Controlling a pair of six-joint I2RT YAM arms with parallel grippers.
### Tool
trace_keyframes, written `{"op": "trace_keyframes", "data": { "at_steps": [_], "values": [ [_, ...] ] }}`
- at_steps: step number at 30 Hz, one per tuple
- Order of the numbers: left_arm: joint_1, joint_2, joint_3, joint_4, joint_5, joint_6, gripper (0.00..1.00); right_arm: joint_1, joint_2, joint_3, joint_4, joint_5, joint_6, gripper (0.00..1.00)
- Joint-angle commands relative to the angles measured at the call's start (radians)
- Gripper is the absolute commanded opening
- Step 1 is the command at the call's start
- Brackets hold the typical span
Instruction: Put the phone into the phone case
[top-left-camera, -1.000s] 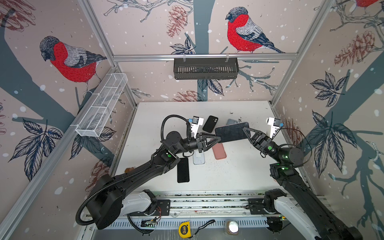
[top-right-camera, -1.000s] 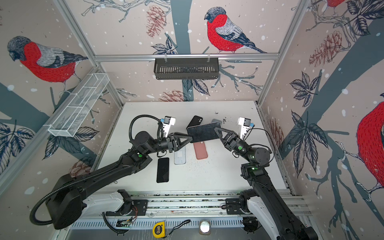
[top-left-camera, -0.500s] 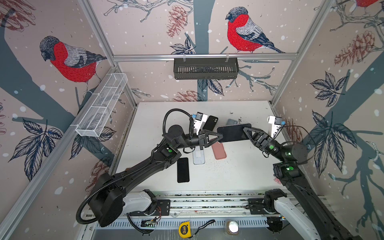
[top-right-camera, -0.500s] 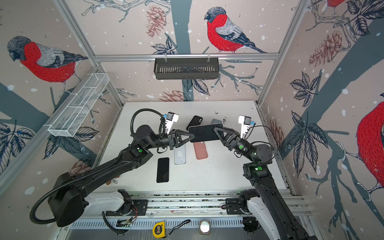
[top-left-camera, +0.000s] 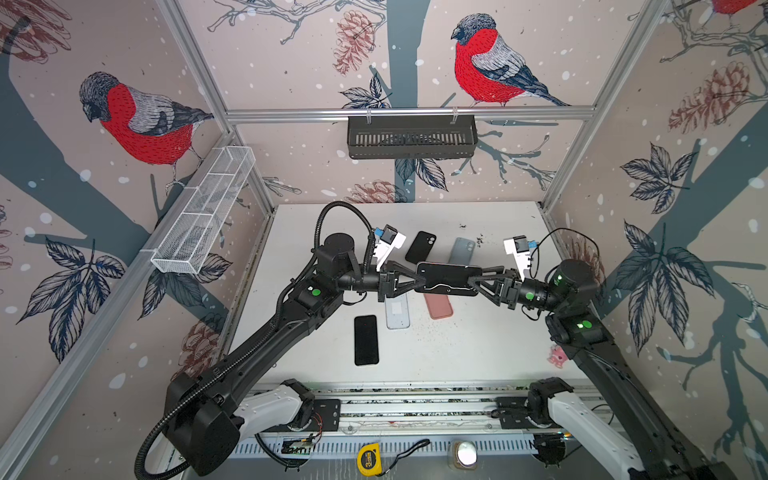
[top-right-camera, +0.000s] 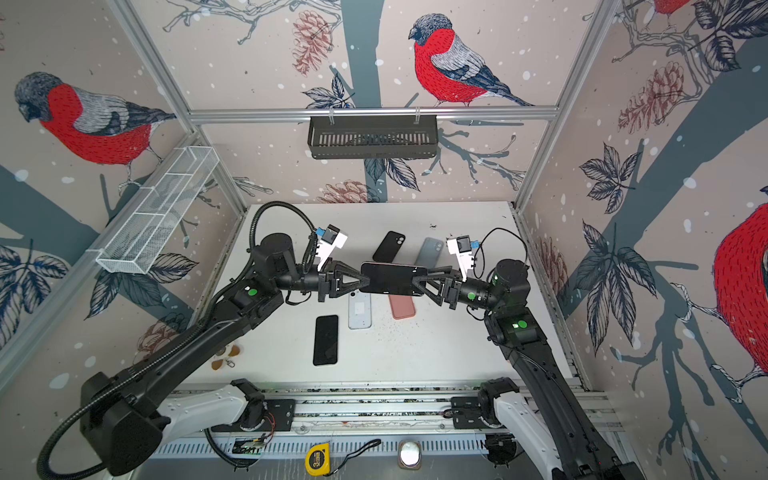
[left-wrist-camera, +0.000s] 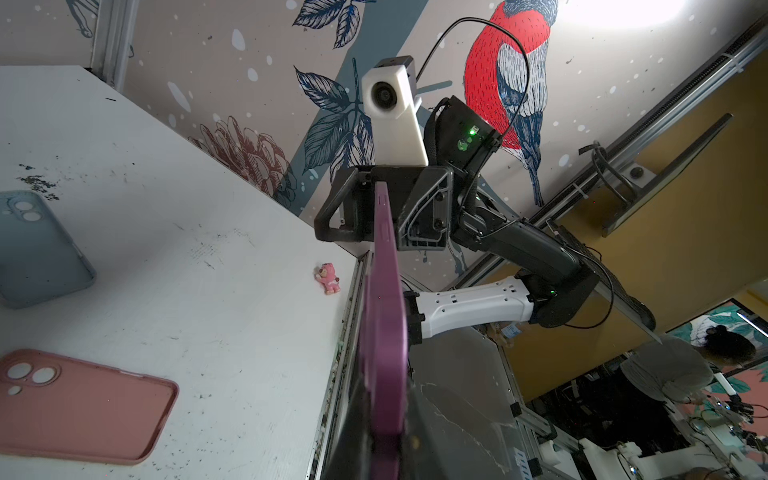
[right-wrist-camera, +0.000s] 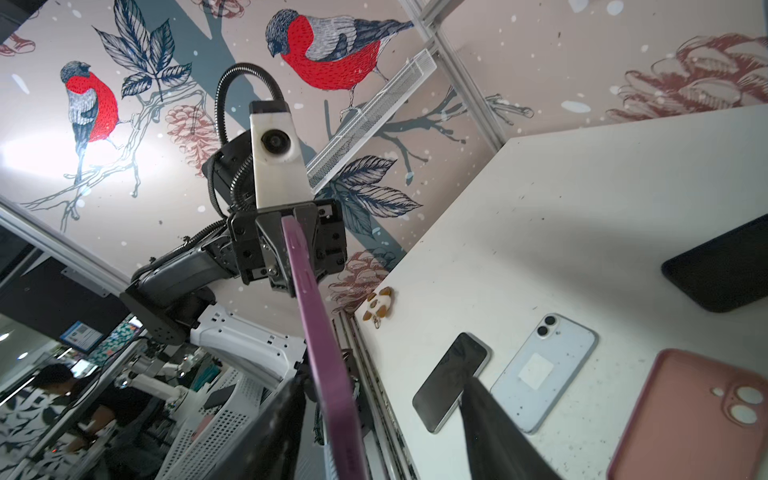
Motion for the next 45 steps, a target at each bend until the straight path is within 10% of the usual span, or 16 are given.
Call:
{"op": "trace_keyframes", "data": {
  "at_steps": [1,18,24,31,35,45],
  "values": [
    [0.006,-0.005,0.014,-0.01,0.042,0.041,0.0,0.024,0.002,-0.032,0.193,-0.105,0.107,0.56],
    [0.008,0.008,0.015,-0.026,0.052,0.038,0.0,0.094,-0.013,-0.042,0.28,-0.105,0.144,0.1],
    [0.01,-0.019,0.018,-0.072,-0.041,0.104,0.43,0.081,-0.04,-0.021,0.237,-0.037,0.112,0.02],
    [0.024,0.081,0.146,-0.437,-0.447,0.341,0.57,0.015,-0.089,0.052,-0.197,0.403,-0.211,0.01],
    [-0.003,0.216,0.219,-0.494,-0.668,0.393,0.47,0.004,-0.108,0.034,-0.311,0.695,-0.261,0.01],
    [-0.079,0.76,0.582,-0.577,-0.847,0.636,0.43,-0.019,-0.193,0.009,-0.339,0.828,-0.356,0.01]
  ]
}}
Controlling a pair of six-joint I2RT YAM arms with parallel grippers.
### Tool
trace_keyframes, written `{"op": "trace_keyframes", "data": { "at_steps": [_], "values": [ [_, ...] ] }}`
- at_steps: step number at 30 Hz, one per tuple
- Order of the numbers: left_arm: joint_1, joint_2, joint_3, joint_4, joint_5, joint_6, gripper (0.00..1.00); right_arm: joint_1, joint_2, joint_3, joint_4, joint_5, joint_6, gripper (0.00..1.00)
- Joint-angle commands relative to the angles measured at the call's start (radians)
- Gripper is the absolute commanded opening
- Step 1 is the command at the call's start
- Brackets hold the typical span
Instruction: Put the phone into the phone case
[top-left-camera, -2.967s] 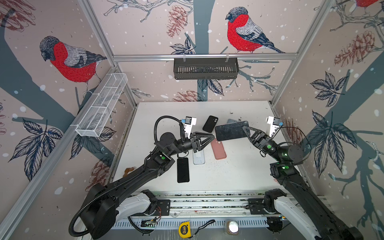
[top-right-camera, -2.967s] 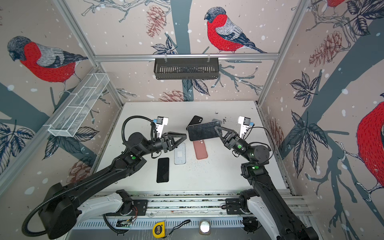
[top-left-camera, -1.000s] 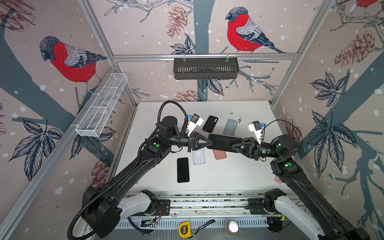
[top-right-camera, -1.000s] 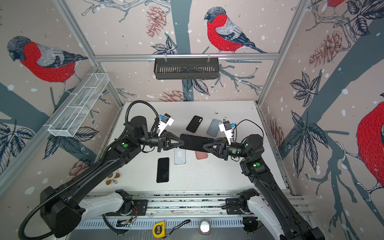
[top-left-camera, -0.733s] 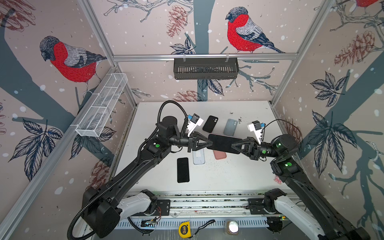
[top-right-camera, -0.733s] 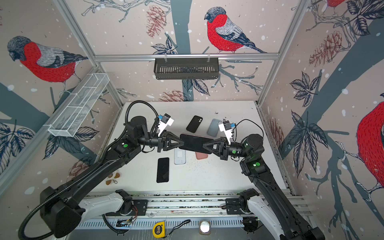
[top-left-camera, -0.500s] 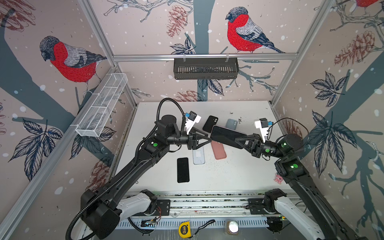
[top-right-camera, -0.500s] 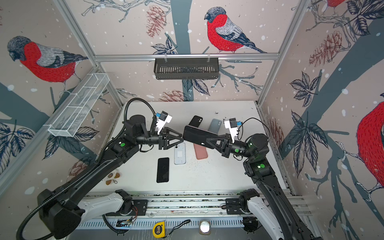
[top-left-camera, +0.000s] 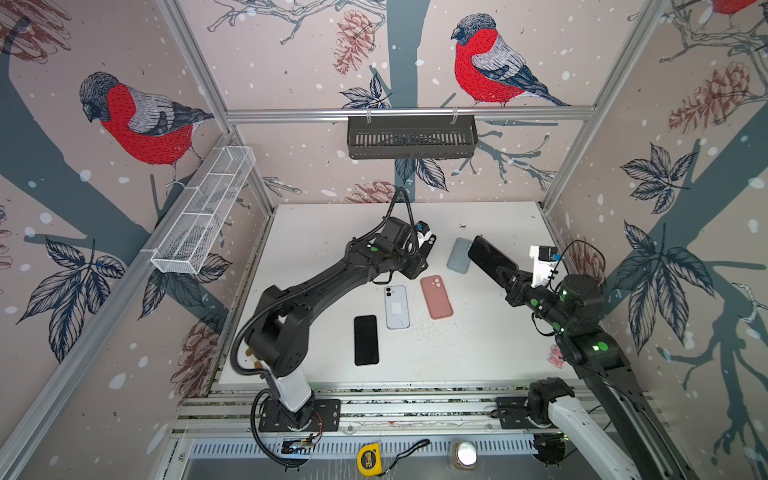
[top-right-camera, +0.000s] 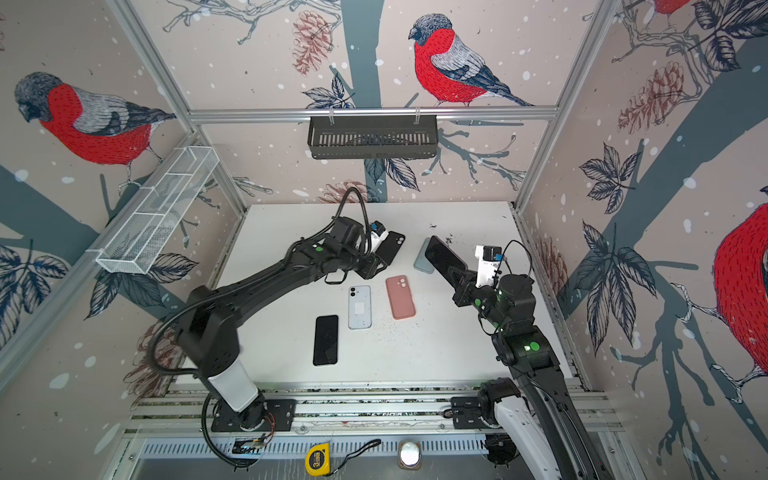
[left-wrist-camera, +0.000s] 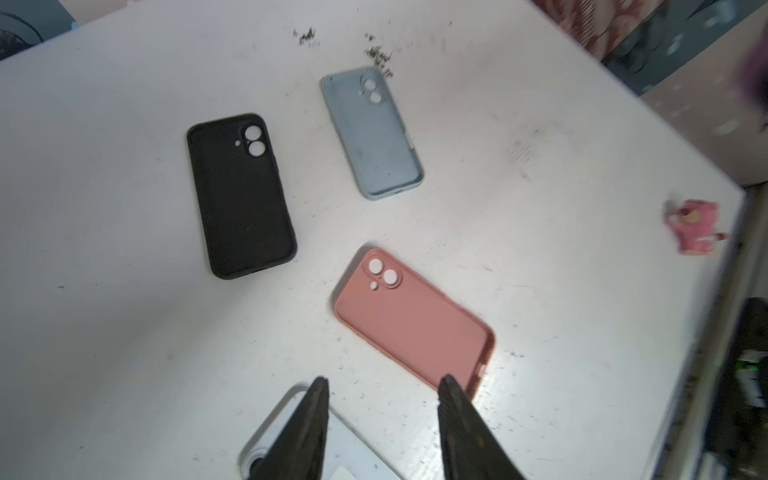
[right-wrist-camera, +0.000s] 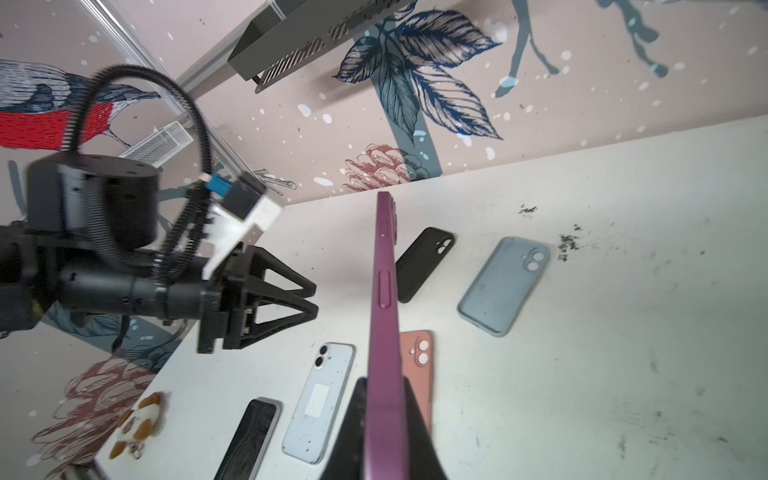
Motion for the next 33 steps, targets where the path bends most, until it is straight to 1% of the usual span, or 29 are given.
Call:
{"op": "trace_keyframes", "data": {
  "at_steps": [1,3,7,10,12,16,20,23,26,29,31,33],
  "values": [
    [-0.007,0.157,0.153,-0.104,-0.055,0.142,0.42,-0.003,-0.009,0.019,0.017,0.072,-0.077,0.01],
    [-0.015,0.267,0.284,-0.197,-0.055,0.177,0.41,-0.003,-0.008,0.025,0.011,0.077,-0.089,0.01],
    [-0.028,0.462,0.52,-0.374,-0.003,0.221,0.41,-0.005,-0.003,0.021,0.021,0.075,-0.094,0.01],
    [-0.046,0.533,0.579,-0.417,0.009,0.235,0.42,-0.005,0.006,0.014,0.04,0.059,-0.08,0.01],
    [-0.05,0.558,0.59,-0.423,-0.01,0.222,0.42,-0.005,0.015,0.009,0.055,0.035,-0.073,0.01],
    [-0.05,0.583,0.57,-0.396,-0.06,0.168,0.45,-0.005,0.025,0.007,0.066,0.007,-0.064,0.01],
    [-0.055,0.59,0.542,-0.368,-0.099,0.126,0.41,-0.005,0.024,0.003,0.072,-0.001,-0.06,0.01],
    [-0.055,0.579,0.517,-0.346,-0.123,0.107,0.28,-0.005,0.022,0.008,0.069,-0.004,-0.061,0.01],
    [-0.055,0.555,0.481,-0.33,-0.118,0.098,0.19,-0.005,0.018,0.013,0.06,-0.004,-0.065,0.01],
    [-0.055,0.505,0.395,-0.306,-0.142,0.071,0.11,-0.005,0.017,0.015,0.054,-0.003,-0.069,0.01],
    [-0.053,0.465,0.32,-0.286,-0.178,0.023,0.02,-0.004,0.016,0.016,0.046,-0.002,-0.071,0.01],
    [-0.05,0.419,0.219,-0.257,-0.191,-0.032,0.0,-0.002,0.016,0.007,0.041,-0.001,-0.063,0.01]
  ]
}}
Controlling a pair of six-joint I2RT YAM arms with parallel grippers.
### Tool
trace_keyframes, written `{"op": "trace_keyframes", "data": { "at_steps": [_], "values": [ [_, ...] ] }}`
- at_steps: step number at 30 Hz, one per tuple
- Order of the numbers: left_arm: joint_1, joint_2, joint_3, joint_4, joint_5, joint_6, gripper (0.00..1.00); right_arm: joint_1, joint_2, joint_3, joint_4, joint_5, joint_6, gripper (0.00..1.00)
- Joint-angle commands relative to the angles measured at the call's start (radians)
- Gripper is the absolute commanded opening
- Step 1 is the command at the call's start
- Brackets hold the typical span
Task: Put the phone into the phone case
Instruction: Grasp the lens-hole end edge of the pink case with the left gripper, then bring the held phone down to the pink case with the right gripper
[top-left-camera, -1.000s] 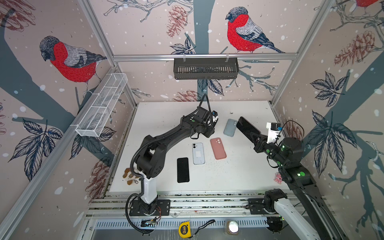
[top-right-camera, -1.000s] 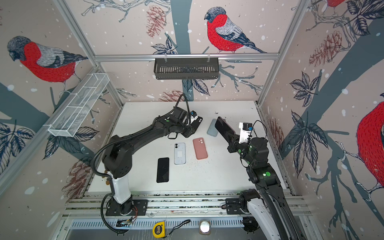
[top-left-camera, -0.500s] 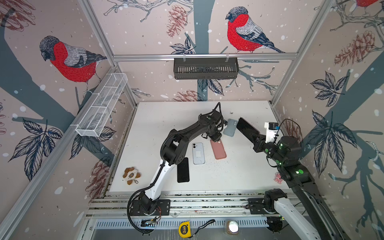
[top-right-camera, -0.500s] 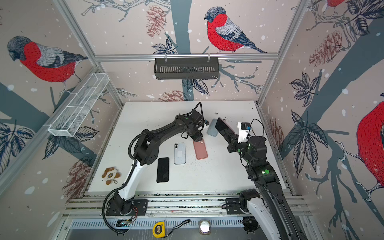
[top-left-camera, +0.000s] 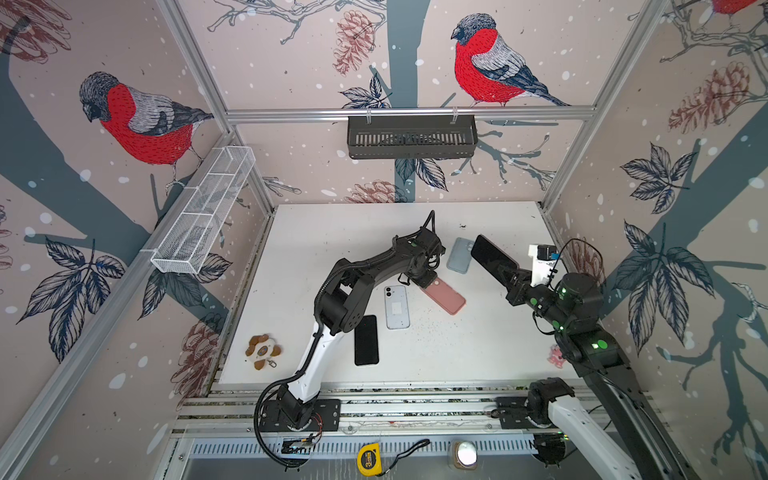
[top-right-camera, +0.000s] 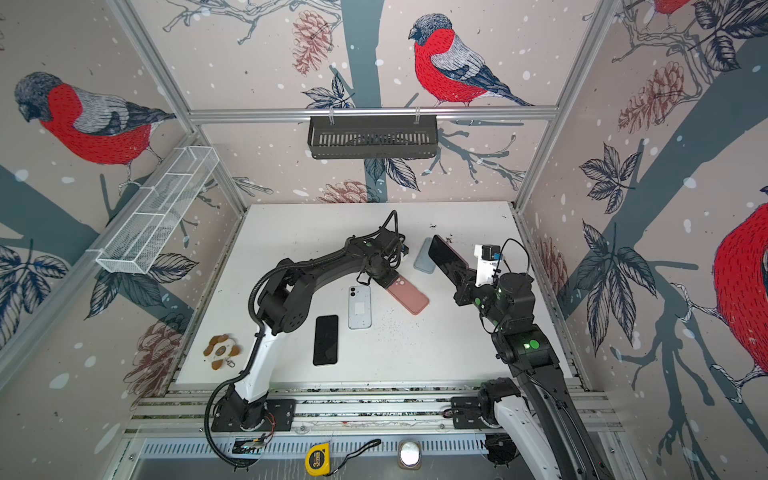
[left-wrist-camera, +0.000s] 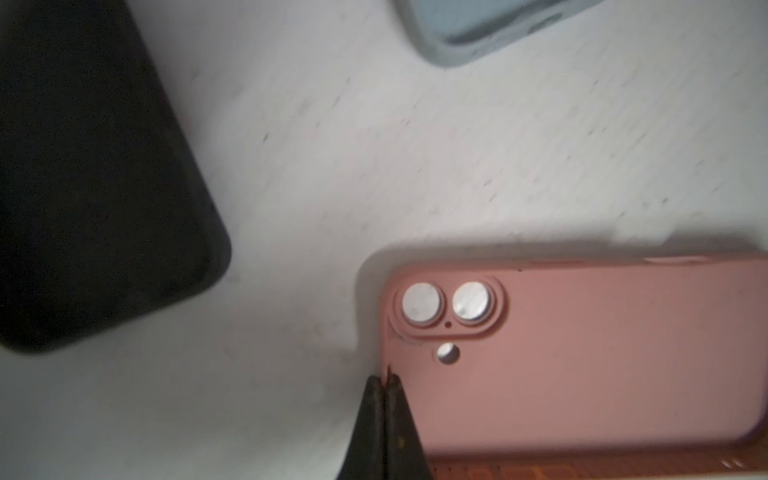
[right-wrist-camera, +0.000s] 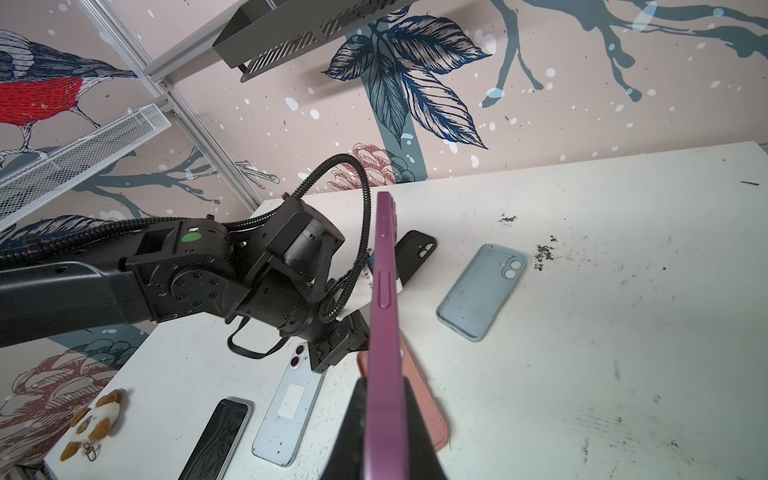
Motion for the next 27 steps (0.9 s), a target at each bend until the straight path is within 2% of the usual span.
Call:
{"op": "trace_keyframes", "data": {
  "at_steps": [1,6,10,19,27],
  "values": [
    [0.003,-0.062,-0.131,0.0,-0.071,-0.113,0.0,0.004,-0.004,-0.005,0.047,-0.011,0.014,0.01],
    [0.006,-0.196,-0.368,0.104,-0.053,-0.352,0.0,0.012,0.001,-0.044,0.072,-0.053,0.058,0.01],
    [0.006,-0.261,-0.489,0.143,-0.022,-0.447,0.0,0.021,0.001,-0.068,0.103,-0.068,0.09,0.01],
    [0.02,-0.352,-0.62,0.12,-0.149,-0.445,0.0,0.074,0.006,-0.076,0.106,-0.052,0.111,0.01],
    [0.038,-0.402,-0.687,0.141,-0.135,-0.443,0.0,0.123,0.015,-0.11,0.12,-0.018,0.129,0.01]
  ]
}}
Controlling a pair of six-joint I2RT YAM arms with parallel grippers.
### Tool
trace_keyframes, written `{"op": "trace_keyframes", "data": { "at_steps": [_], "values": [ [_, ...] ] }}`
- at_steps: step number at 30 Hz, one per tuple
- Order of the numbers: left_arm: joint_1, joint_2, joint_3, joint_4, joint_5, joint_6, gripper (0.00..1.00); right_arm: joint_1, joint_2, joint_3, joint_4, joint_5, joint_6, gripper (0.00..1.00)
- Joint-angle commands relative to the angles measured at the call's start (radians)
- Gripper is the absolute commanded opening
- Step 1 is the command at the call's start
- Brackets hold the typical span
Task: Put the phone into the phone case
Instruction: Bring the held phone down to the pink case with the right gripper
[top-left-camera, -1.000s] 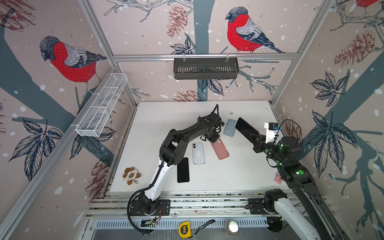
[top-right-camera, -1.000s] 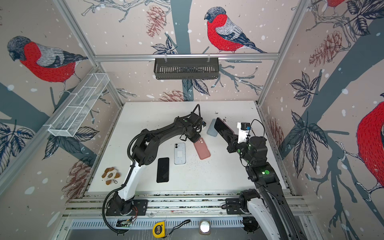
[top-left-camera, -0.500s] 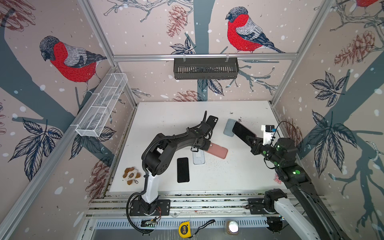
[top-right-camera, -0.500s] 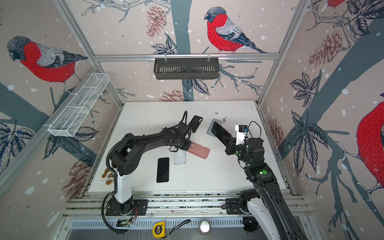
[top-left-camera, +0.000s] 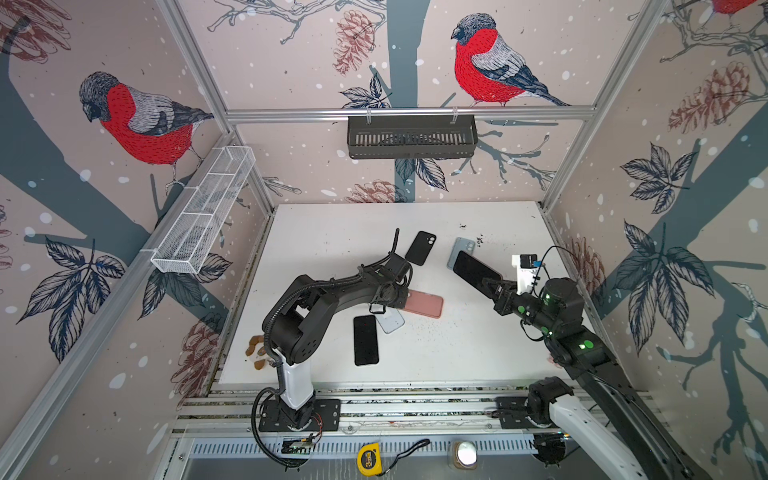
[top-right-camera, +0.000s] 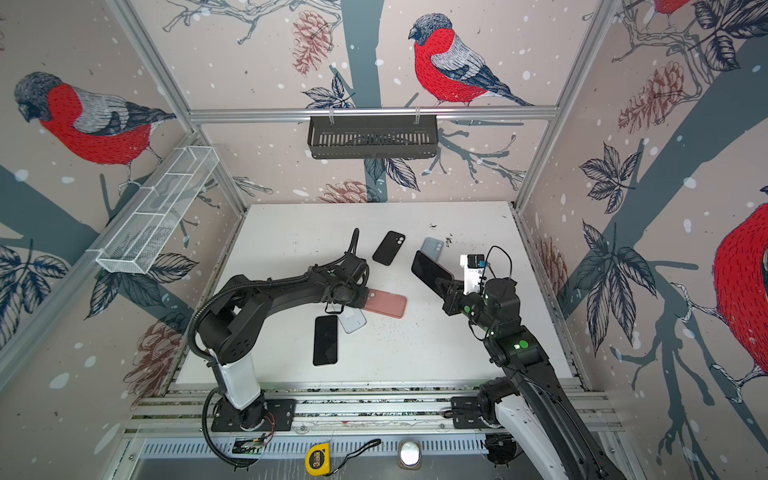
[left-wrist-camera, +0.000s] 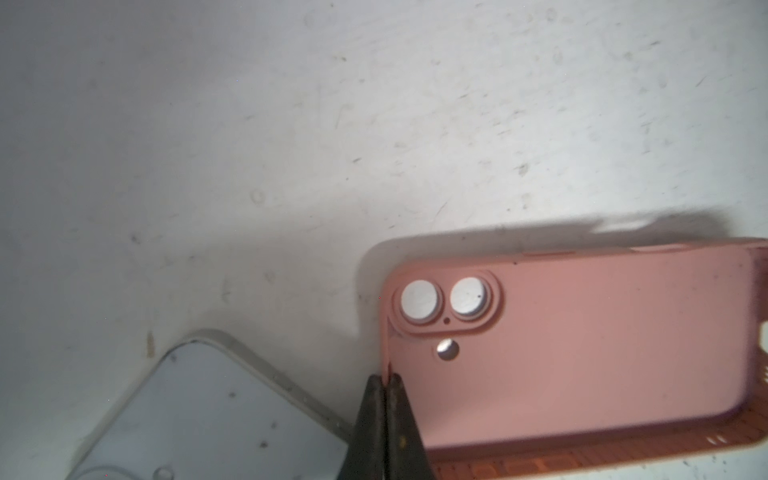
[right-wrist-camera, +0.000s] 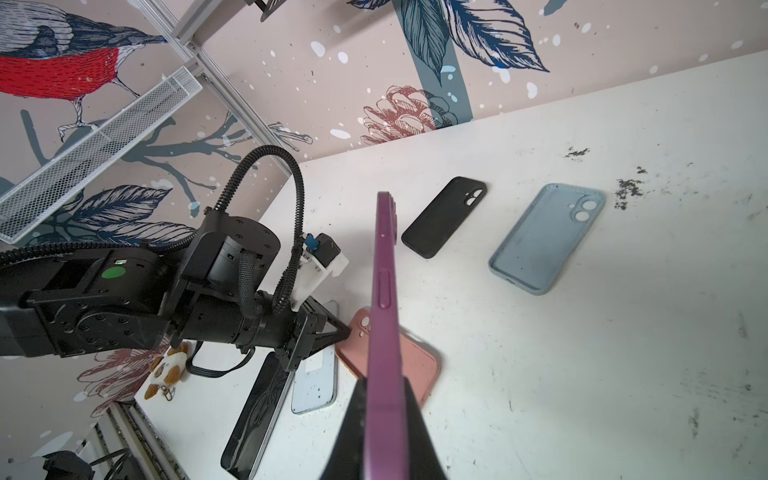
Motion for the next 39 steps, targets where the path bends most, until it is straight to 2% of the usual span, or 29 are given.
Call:
{"op": "trace_keyframes", "data": {
  "at_steps": [1,7,14,16,18,21,29,31,34,39],
  "values": [
    [0.004,0.01,-0.013,-0.15,-0.018,-0.003,0.0,0.017,0.014,-0.006,0.075,0.025,0.018,0.01],
    [-0.025,0.04,0.041,-0.079,0.117,-0.055,0.0,0.028,0.105,0.005,0.04,0.015,0.015,0.01],
    [-0.039,0.071,0.063,-0.036,0.169,-0.092,0.03,0.021,0.204,0.002,0.01,-0.059,0.106,0.02],
    [-0.04,0.055,0.051,-0.014,0.188,-0.107,0.1,0.008,0.258,0.007,0.005,-0.118,0.138,0.01],
    [-0.04,0.024,0.028,0.021,0.218,-0.126,0.21,-0.007,0.312,0.015,0.004,-0.193,0.151,0.01],
    [-0.04,-0.015,0.011,0.053,0.234,-0.134,0.27,-0.017,0.351,0.023,0.014,-0.24,0.165,0.01],
    [-0.039,-0.114,-0.053,0.199,0.292,-0.094,0.24,-0.017,0.395,-0.017,0.083,-0.319,0.25,0.01],
    [-0.038,-0.133,-0.076,0.259,0.303,-0.106,0.19,-0.016,0.416,-0.036,0.087,-0.312,0.261,0.01],
    [-0.039,-0.126,-0.08,0.302,0.344,-0.112,0.15,-0.016,0.426,-0.069,0.131,-0.312,0.294,0.01],
    [-0.031,-0.095,-0.063,0.281,0.331,-0.109,0.14,-0.014,0.475,-0.077,0.172,-0.325,0.305,0.01]
  ]
}}
